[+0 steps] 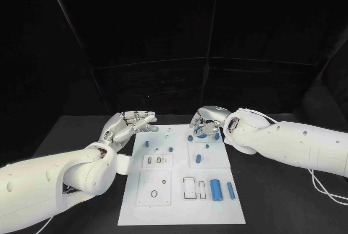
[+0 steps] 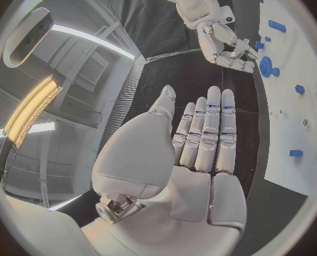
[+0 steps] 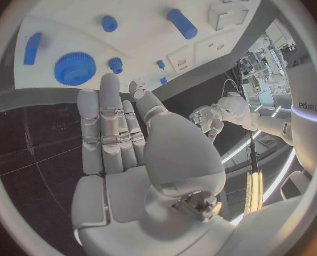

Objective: Assemble the parts on the task board

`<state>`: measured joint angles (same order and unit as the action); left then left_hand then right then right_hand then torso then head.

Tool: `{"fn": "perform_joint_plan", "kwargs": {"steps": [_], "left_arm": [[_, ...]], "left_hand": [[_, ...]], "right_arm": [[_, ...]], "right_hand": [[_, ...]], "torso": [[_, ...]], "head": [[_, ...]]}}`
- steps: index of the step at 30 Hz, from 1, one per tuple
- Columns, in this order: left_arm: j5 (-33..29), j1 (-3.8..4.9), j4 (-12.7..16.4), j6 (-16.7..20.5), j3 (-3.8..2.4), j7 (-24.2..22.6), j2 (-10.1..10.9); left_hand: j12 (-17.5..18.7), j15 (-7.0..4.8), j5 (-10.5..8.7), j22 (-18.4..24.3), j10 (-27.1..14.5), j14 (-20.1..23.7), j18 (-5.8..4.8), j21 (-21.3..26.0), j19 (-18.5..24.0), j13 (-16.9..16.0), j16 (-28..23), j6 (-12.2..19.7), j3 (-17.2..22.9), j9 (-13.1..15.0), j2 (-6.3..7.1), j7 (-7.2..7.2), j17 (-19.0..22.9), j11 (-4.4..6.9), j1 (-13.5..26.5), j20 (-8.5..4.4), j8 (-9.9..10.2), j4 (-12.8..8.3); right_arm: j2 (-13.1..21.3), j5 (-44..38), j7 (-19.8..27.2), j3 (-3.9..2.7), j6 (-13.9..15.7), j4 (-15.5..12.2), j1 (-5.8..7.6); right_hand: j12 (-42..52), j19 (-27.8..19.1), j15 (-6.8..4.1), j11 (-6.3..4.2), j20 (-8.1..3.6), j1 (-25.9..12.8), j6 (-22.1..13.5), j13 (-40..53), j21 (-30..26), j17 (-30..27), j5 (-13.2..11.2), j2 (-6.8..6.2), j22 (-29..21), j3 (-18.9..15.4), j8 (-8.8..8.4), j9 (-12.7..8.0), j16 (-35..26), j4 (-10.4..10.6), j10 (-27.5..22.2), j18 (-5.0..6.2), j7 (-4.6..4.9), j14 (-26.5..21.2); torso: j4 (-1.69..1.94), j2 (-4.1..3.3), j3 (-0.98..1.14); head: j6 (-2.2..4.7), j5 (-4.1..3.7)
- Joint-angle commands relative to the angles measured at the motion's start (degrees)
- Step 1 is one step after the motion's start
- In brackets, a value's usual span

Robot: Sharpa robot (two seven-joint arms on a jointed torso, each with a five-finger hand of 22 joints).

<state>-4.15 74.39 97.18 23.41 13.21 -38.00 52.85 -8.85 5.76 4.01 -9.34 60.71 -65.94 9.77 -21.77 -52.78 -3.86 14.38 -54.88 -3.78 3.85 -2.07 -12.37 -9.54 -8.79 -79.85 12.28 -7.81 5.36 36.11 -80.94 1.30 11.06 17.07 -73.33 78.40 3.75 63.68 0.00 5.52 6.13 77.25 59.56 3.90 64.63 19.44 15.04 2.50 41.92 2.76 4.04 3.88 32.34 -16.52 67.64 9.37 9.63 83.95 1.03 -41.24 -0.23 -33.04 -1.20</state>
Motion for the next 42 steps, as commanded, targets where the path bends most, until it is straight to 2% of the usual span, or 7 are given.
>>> {"fn": "perform_joint_plan", "kwargs": {"steps": [1,7,11,19,31,36,42], "left_arm": [[1.47,0.08,0.77,-1.72,-0.05,-0.04,0.20],[1.68,0.11,1.66,-1.79,-0.07,0.03,0.57],[1.75,0.14,1.93,-1.84,-0.08,0.13,0.74],[1.78,0.18,2.04,-1.96,-0.08,0.32,0.78],[1.79,0.21,1.99,-1.97,-0.08,0.60,0.90],[1.79,0.25,1.97,-2.02,-0.08,0.73,0.95],[1.79,0.27,1.87,-2.08,-0.08,0.87,0.96]], "left_hand": [[0.49,0.05,-0.28,0.03,0.24,-0.47,0.78,-0.34,-0.50,0.10,-0.19,-0.47,-0.07,-0.10,0.03,0.05,-0.12,-0.14,-0.47,-0.03,0.32,-0.48],[0.70,0.06,-0.28,0.03,0.22,-0.45,0.77,-0.42,-0.69,0.11,-0.36,-0.46,-0.15,-0.11,-0.01,0.02,-0.20,-0.17,-0.44,-0.05,0.47,-0.61],[1.00,0.10,-0.28,0.04,0.11,-0.42,0.74,-0.47,-0.85,0.14,-0.58,-0.39,-0.28,-0.13,-0.04,-0.08,-0.31,-0.25,-0.37,-0.06,0.71,-0.77],[1.27,0.14,-0.28,0.06,0.00,-0.43,0.73,-0.52,-1.00,0.15,-0.77,-0.31,-0.40,-0.15,-0.06,-0.18,-0.41,-0.33,-0.33,-0.05,0.92,-0.95],[1.48,0.17,-0.28,0.06,-0.07,-0.40,0.72,-0.59,-1.16,0.16,-0.93,-0.27,-0.46,-0.15,-0.14,-0.22,-0.49,-0.38,-0.30,-0.05,1.08,-1.07],[1.54,0.18,-0.28,0.05,-0.09,-0.40,0.72,-0.62,-1.21,0.16,-0.98,-0.25,-0.47,-0.15,-0.18,-0.24,-0.51,-0.39,-0.30,-0.06,1.13,-1.11],[1.65,0.18,-0.27,0.05,-0.13,-0.40,0.72,-0.66,-1.30,0.16,-1.06,-0.24,-0.48,-0.15,-0.24,-0.25,-0.56,-0.41,-0.34,-0.06,1.21,-1.21]], "right_arm": [[-0.49,-7.04,-3.60,-0.08,-2.95,0.11,0.17],[-1.15,-8.18,-4.37,-0.11,-4.24,0.14,0.17],[-1.39,-8.79,-4.88,-0.12,-4.68,0.15,0.18],[-1.78,-9.22,-5.43,-0.14,-5.00,0.18,0.19],[-2.06,-9.41,-5.76,-0.33,-4.20,-0.01,0.22],[-2.44,-9.42,-5.87,-1.41,-4.10,0.25,0.24],[-2.77,-9.42,-5.77,-1.91,-4.10,0.33,0.25]], "right_hand": [[-0.01,1.64,0.05,0.01,0.02,-0.37,-0.27,0.09,2.29,0.42,-0.09,-0.29,3.26,0.59,-0.31,-0.10,0.68,0.02,-0.62,-1.23,0.09,0.63],[0.03,2.92,0.12,0.08,0.09,-0.46,-0.69,0.15,4.39,0.80,-0.04,-0.51,6.30,1.27,-0.37,-0.11,1.32,0.03,-1.12,-1.69,0.12,0.16],[0.10,4.36,0.19,0.14,0.17,-0.59,-1.02,0.22,6.42,1.06,-0.09,-0.62,9.47,1.87,-0.39,-0.12,1.81,0.06,-1.45,-2.19,0.14,-0.16],[0.37,8.53,0.22,0.15,0.27,-0.80,-1.32,0.41,11.24,1.46,-0.09,-0.40,17.55,3.41,-0.32,-0.08,2.63,0.09,-1.42,-3.53,0.19,-0.65],[0.74,10.22,0.17,0.00,0.28,-1.26,-1.35,0.63,13.96,1.81,-1.52,0.01,21.62,6.35,-0.28,-0.06,3.50,0.21,-0.43,-4.14,0.21,-1.14],[0.87,10.54,0.16,-0.06,0.29,-1.72,-1.24,0.73,14.60,1.90,-1.73,-0.03,22.58,7.40,-0.26,-0.05,3.76,0.32,0.00,-4.28,0.22,-1.27],[0.87,10.61,0.18,-0.06,0.30,-2.32,-1.18,0.76,14.89,1.95,-1.90,-0.23,22.97,7.93,-0.25,-0.04,3.94,0.51,0.14,-4.33,0.23,-1.33]], "torso": [[0.13,-1.67,-0.02],[0.01,-2.45,0.05],[-0.05,-2.87,0.12],[0.28,-3.33,0.21],[0.18,-3.47,0.28],[0.32,-3.50,0.30],[0.35,-3.46,0.31]], "head": [[0.10,-0.22],[-0.08,-0.16],[0.11,-0.26],[0.16,-0.19],[-0.24,-0.11],[-0.28,-0.23],[-0.39,-0.18]]}}
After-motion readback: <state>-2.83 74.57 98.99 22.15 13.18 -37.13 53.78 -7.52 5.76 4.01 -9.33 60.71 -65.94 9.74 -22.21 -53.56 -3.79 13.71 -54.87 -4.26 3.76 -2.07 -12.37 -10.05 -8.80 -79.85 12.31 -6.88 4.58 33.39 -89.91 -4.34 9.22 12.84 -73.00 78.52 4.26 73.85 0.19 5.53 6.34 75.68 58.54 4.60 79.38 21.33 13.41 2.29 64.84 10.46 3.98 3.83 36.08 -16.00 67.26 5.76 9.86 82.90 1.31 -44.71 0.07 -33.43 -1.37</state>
